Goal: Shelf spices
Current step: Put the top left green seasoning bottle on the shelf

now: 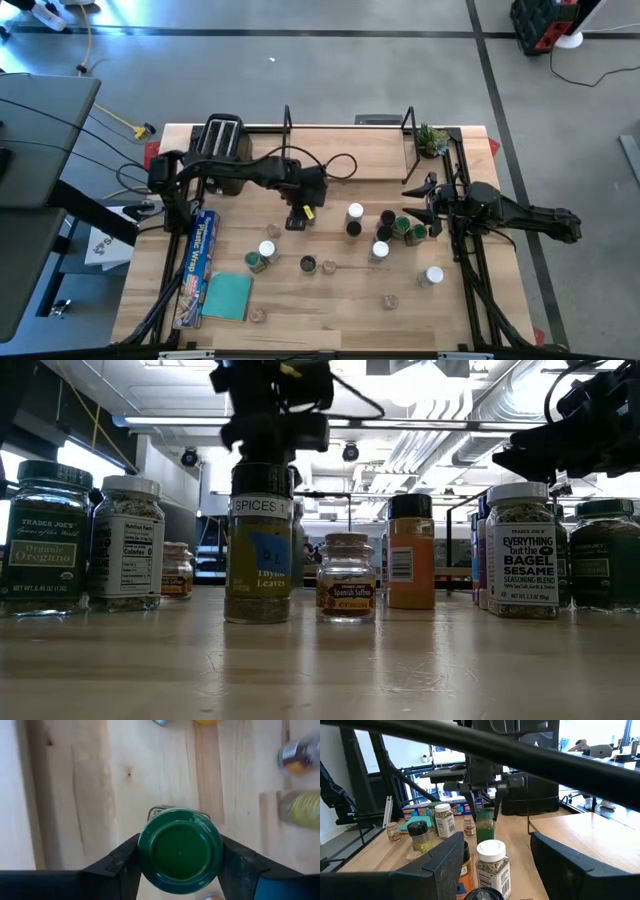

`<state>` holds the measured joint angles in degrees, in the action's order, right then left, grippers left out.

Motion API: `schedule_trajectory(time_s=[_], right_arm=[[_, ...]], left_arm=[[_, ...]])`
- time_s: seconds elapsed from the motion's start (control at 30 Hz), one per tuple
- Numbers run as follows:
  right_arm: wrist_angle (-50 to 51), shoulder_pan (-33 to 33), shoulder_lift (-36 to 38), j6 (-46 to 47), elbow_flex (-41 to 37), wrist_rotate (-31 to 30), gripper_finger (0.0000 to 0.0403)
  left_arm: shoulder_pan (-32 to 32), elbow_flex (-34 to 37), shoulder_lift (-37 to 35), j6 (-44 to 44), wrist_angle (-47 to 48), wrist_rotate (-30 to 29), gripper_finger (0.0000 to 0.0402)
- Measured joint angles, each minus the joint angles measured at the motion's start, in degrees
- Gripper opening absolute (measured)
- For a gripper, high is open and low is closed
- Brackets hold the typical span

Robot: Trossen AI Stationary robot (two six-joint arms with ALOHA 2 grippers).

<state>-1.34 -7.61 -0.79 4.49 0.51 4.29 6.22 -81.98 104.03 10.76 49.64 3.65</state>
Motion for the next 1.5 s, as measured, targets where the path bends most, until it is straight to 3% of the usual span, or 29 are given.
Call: schedule_trajectory(time_s=[0.27, 0.5, 0.7, 0.97, 1.27, 1.5], right_arm=[[-0.02, 0.02, 0.0, -0.01, 0.0, 0.0, 0.0224], [-0.02, 0.01, 0.0, -0.02, 0.0, 0.0, 0.0224], [-0.02, 0.01, 0.02, -0.01, 0.0, 0.0, 0.0224], [-0.01, 0.0, 0.02, -0.02, 0.02, 0.0, 0.0224], [-0.01, 0.01, 0.02, -0.01, 0.01, 0.0, 0.0224], [0.0, 0.01, 0.0, -0.01, 0.02, 0.0, 0.0224]], left_arm=[[2.0, -18.9, 0.0, -5.59, 9.28, -1.52, 0.0196], [12.57, -36.21, 4.29, -5.66, 15.23, 1.41, 0.0196], [21.25, -46.96, 12.76, 0.89, 23.97, 1.4, 0.0196], [26.93, -50.06, 21.16, 11.79, 27.36, 0.08, 0.0196], [29.04, -50.17, 26.34, 24.89, 25.73, -1.54, 0.0204], [29.48, -49.86, 28.13, 26.62, 23.54, -0.93, 0.0208]])
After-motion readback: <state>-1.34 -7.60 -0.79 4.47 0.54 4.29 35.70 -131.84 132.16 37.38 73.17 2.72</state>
